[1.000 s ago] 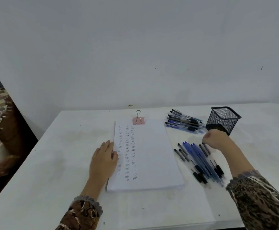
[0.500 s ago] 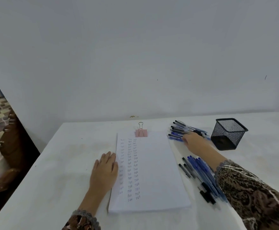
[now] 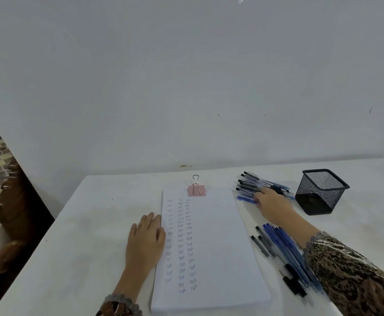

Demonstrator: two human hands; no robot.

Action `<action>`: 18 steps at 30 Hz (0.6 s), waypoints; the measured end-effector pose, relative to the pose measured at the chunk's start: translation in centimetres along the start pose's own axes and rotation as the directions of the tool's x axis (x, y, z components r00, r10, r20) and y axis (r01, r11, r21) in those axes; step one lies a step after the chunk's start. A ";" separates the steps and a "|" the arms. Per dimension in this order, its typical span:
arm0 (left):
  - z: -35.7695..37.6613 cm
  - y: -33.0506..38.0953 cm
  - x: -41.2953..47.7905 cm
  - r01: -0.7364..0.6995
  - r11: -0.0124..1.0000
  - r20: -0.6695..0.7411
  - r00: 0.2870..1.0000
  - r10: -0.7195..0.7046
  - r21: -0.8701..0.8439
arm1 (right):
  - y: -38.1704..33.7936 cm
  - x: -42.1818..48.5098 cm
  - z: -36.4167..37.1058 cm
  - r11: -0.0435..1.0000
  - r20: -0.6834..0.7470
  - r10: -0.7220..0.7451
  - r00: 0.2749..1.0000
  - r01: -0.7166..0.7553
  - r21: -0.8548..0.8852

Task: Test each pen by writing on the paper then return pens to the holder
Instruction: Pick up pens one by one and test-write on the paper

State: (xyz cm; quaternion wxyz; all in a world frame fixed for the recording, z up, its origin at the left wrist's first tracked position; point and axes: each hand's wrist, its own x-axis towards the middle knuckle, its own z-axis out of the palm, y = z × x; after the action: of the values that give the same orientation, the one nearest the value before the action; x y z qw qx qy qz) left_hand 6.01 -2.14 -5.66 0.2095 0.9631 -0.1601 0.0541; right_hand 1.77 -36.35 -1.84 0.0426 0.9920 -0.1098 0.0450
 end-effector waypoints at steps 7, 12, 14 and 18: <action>0.2 -0.1 -0.1 0.010 1.000 -0.015 1.000 -0.011 -0.023 | 0.5 0.3 0.4 0.997 -0.036 -0.030 0.999 0.032 0.075; 0.3 -0.2 -0.1 0.008 1.000 -0.038 0.999 -0.009 -0.023 | 0.6 0.8 0.3 0.985 -0.019 -0.002 1.000 0.005 0.173; 0.4 -0.2 -0.1 0.008 1.000 -0.048 0.999 -0.009 -0.028 | 0.5 1.0 0.0 0.976 0.014 0.038 0.999 -0.040 0.215; 0.4 -0.4 -0.1 0.009 0.999 -0.053 0.999 -0.011 -0.034 | 0.5 0.9 -0.3 0.988 0.012 0.050 0.999 -0.051 0.145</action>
State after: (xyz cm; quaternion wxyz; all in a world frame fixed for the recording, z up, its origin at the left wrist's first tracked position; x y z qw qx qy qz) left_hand 6.06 -1.99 -6.21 0.2303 0.9584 -0.1506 0.0761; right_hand 2.52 -37.04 -1.36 -0.0314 0.9896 -0.1313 0.0497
